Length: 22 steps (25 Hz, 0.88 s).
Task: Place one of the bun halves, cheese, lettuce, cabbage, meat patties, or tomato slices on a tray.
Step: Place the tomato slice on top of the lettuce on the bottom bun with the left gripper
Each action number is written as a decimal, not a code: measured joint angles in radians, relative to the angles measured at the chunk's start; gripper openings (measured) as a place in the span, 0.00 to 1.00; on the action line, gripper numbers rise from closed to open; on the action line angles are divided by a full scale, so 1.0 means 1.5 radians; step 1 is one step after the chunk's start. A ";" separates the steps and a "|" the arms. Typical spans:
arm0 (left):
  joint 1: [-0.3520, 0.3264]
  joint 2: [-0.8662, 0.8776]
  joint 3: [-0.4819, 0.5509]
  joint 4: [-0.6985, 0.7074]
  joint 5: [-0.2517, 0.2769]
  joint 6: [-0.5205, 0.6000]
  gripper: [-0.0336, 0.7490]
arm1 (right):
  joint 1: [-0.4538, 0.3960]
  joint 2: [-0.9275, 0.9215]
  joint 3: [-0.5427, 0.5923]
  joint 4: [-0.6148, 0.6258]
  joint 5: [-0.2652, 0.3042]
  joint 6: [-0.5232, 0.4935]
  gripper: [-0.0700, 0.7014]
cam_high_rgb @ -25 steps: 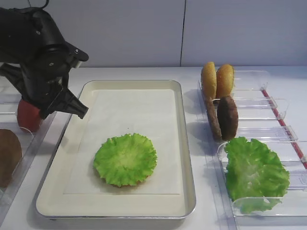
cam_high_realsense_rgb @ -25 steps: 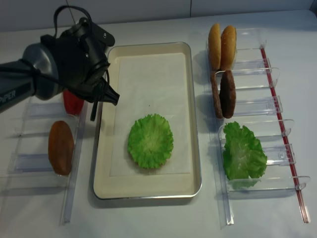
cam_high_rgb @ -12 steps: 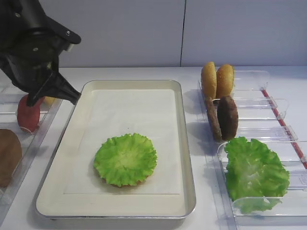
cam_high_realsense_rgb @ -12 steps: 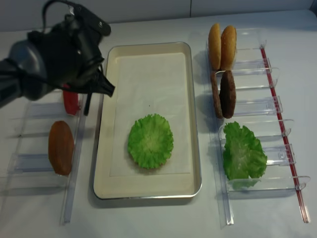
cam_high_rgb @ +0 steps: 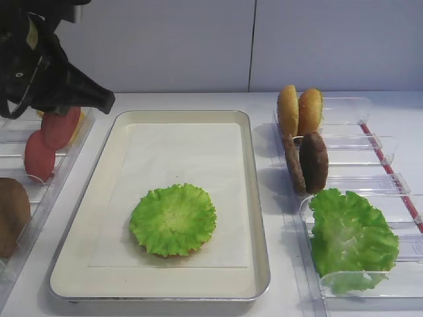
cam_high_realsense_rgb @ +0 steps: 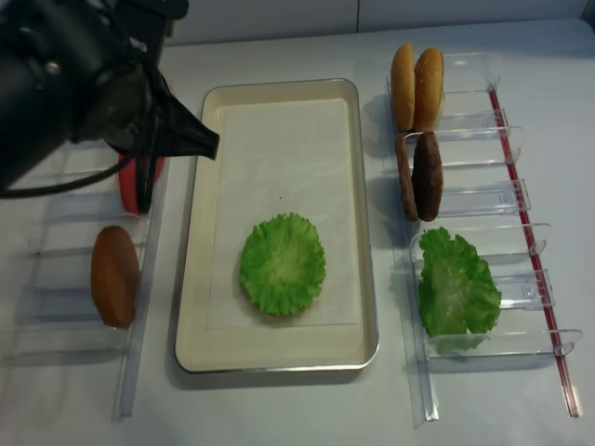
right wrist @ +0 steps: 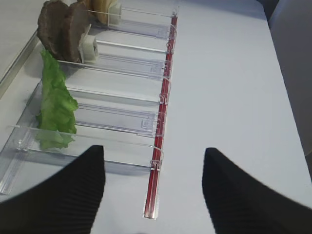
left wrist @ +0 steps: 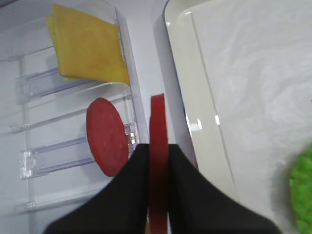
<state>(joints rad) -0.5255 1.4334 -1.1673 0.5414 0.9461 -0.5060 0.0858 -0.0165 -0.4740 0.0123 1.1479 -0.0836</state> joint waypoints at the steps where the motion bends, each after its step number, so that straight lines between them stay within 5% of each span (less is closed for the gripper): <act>1: 0.000 -0.008 0.000 -0.014 0.001 0.004 0.10 | 0.000 0.000 0.000 0.000 0.000 0.000 0.69; 7: 0.000 -0.059 0.033 -0.120 -0.015 0.040 0.10 | 0.000 0.000 0.000 0.000 0.000 0.000 0.69; 14: 0.000 -0.132 0.141 -0.225 -0.093 0.065 0.10 | 0.000 0.000 0.000 0.000 0.000 0.000 0.69; 22: 0.015 -0.144 0.192 -0.464 -0.164 0.241 0.10 | 0.000 0.000 0.000 0.000 0.000 0.000 0.69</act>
<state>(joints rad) -0.5024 1.2178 -0.8790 -0.1541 0.7004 -0.1438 0.0858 -0.0165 -0.4740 0.0123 1.1479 -0.0836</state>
